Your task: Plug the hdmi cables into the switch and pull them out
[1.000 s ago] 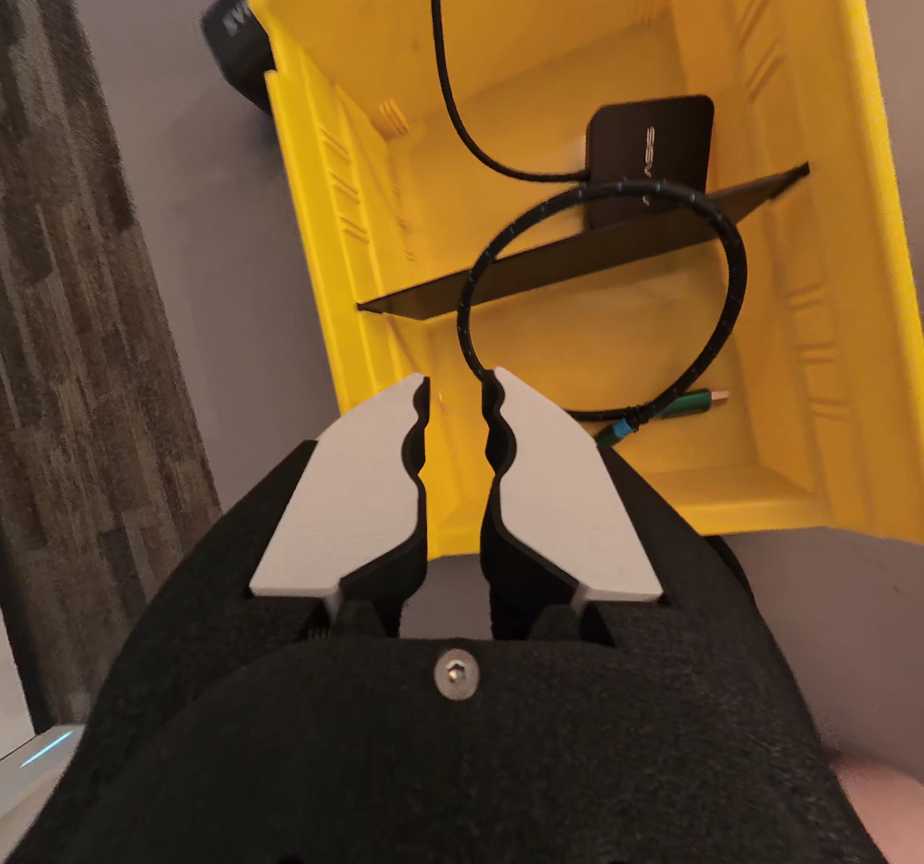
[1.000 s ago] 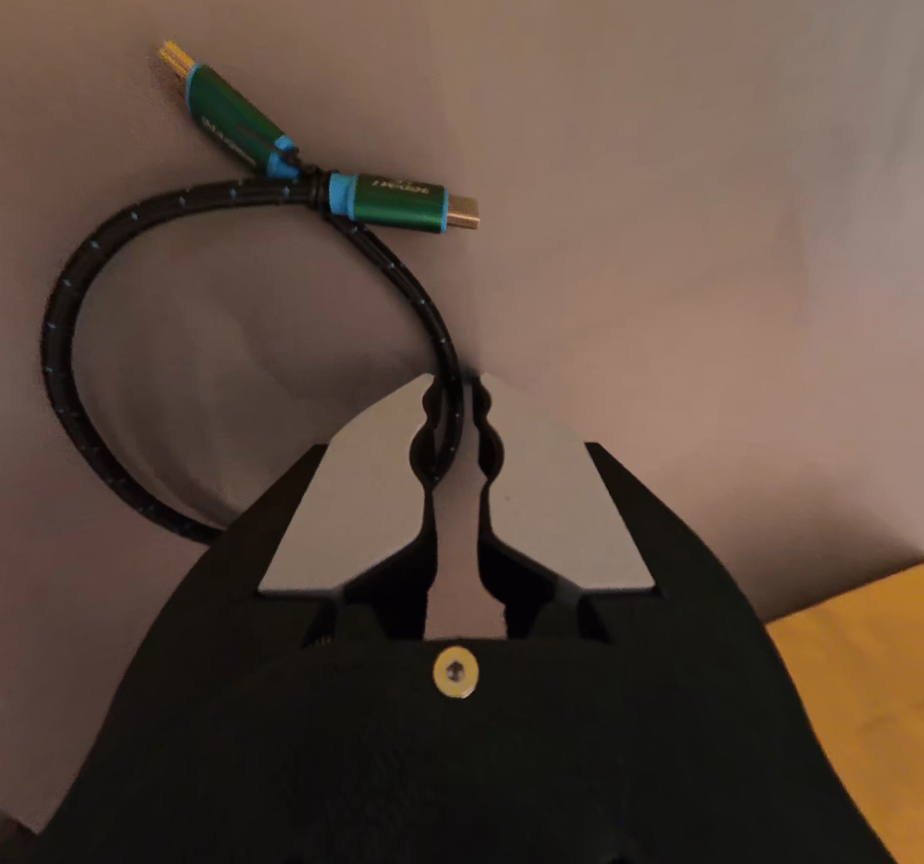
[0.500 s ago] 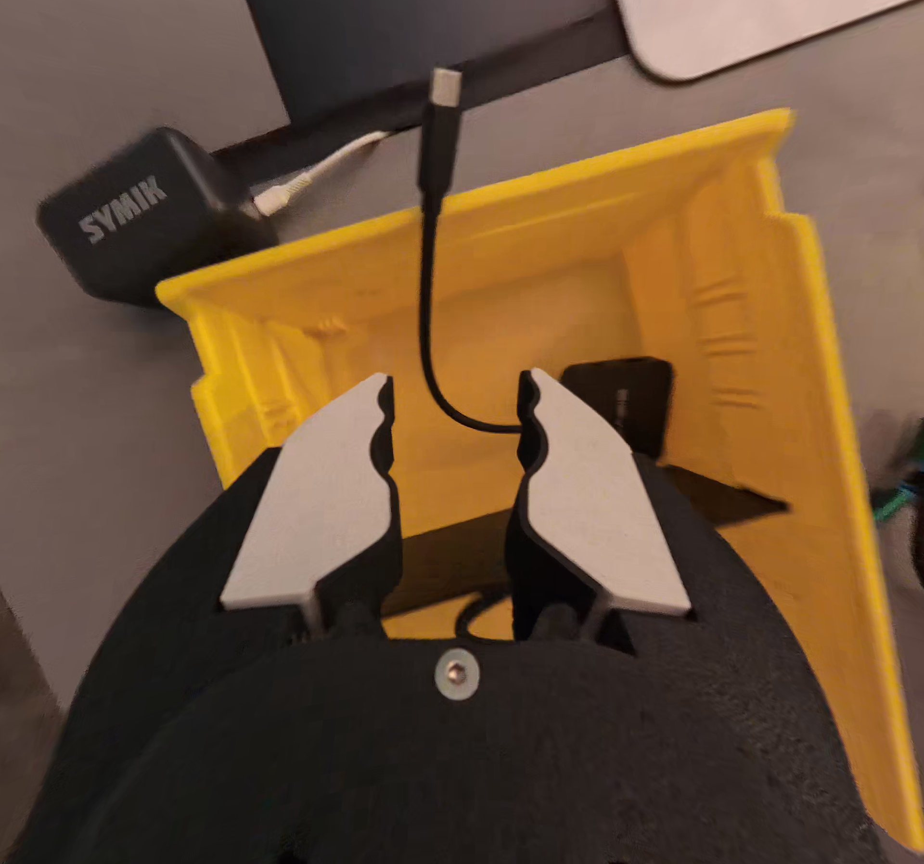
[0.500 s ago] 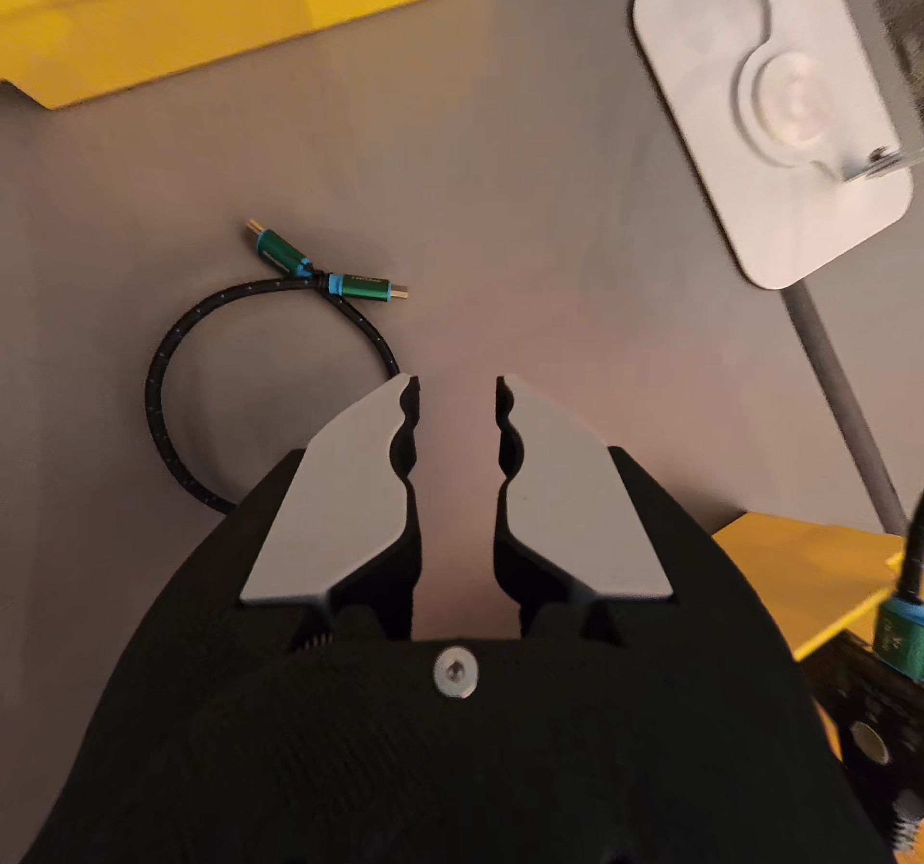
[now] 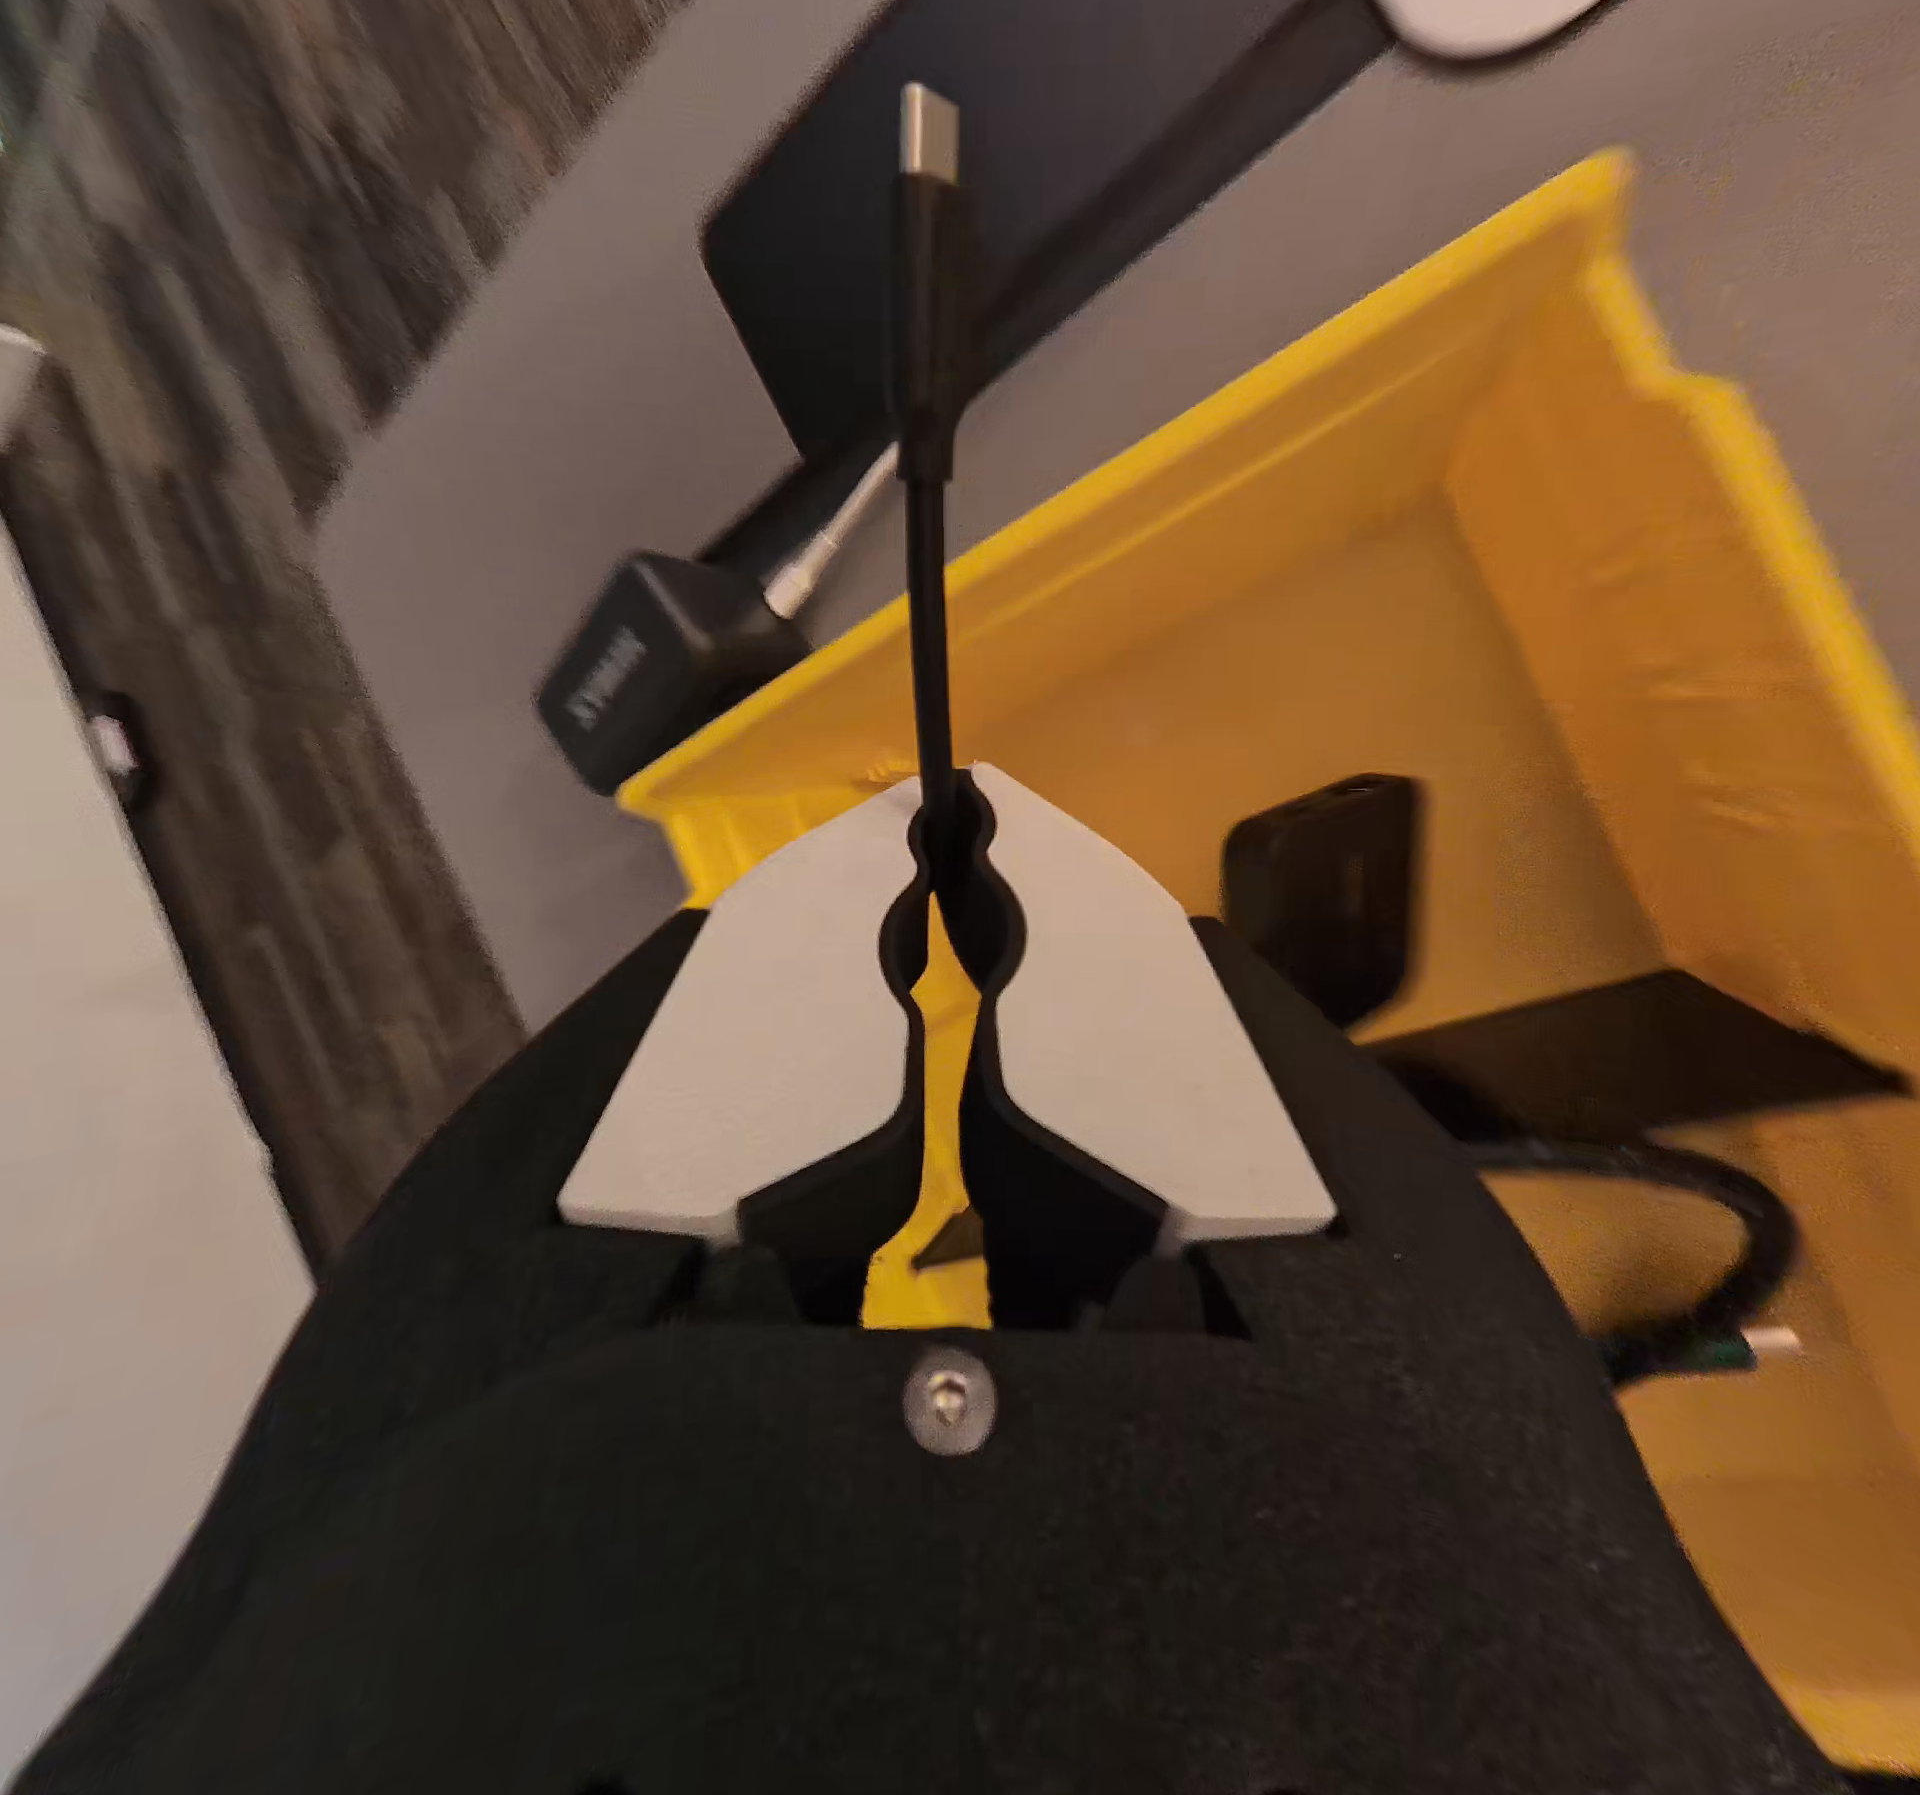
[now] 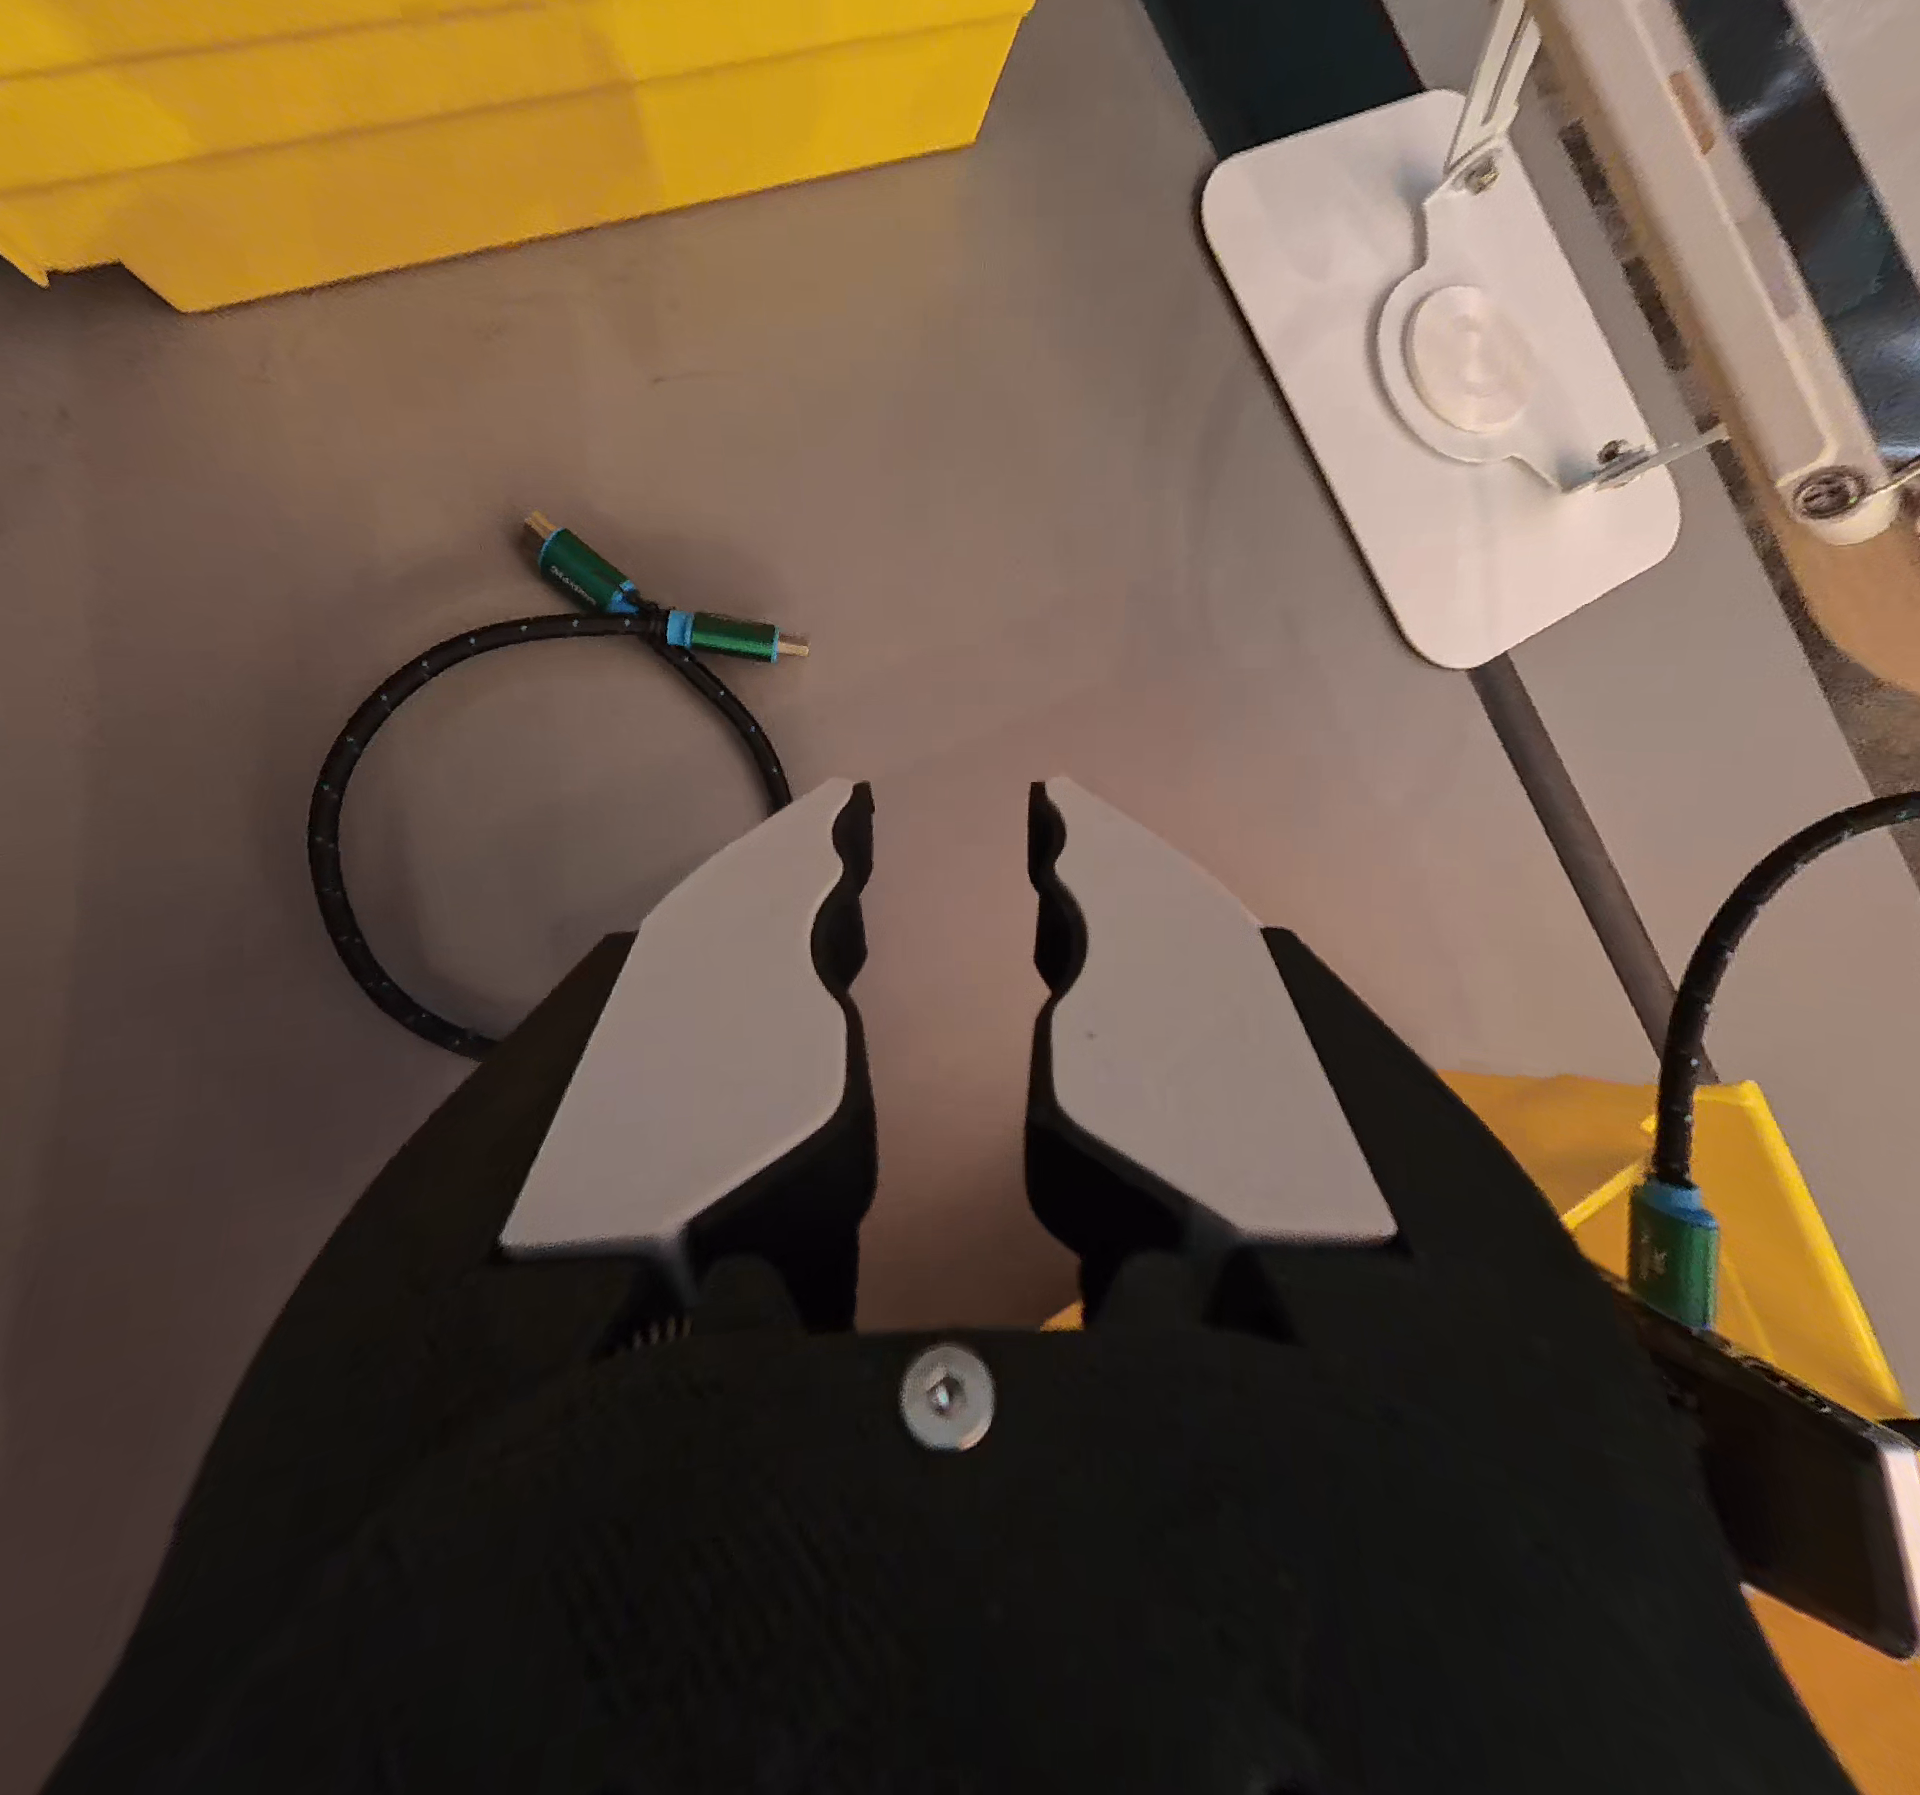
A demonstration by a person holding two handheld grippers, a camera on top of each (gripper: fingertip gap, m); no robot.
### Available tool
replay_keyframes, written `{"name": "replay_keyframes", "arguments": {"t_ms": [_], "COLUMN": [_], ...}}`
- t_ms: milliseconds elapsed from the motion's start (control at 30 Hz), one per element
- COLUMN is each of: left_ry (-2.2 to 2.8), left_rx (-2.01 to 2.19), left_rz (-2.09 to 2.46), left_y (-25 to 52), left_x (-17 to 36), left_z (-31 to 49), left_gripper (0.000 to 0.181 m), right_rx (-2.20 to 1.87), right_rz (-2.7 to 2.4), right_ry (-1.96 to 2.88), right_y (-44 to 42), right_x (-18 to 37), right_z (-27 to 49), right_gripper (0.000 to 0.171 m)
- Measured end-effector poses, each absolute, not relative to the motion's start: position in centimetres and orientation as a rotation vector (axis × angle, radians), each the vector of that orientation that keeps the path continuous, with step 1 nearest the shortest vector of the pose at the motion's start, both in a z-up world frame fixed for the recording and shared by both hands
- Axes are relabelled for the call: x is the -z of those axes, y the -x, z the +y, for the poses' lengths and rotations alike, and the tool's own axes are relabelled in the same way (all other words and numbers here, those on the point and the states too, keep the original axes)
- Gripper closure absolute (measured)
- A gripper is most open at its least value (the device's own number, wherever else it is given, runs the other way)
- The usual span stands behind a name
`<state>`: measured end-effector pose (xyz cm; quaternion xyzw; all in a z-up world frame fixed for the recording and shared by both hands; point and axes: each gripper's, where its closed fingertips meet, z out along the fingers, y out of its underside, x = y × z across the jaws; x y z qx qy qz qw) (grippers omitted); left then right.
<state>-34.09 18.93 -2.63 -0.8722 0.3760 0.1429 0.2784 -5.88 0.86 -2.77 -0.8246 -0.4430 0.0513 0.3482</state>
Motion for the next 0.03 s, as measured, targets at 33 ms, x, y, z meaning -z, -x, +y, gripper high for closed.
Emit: {"name": "replay_keyframes", "arguments": {"t_ms": [33], "left_ry": [2.298], "left_rx": [-0.419], "left_rz": [1.035], "left_y": [33.37], "left_x": [0.76], "left_z": [18.16], "left_gripper": [0.181], "right_rx": [-0.135], "right_rz": [-1.145], "right_ry": [2.124], "right_y": [5.95], "right_x": [2.55], "right_z": [0.98], "right_gripper": [0.142]}}
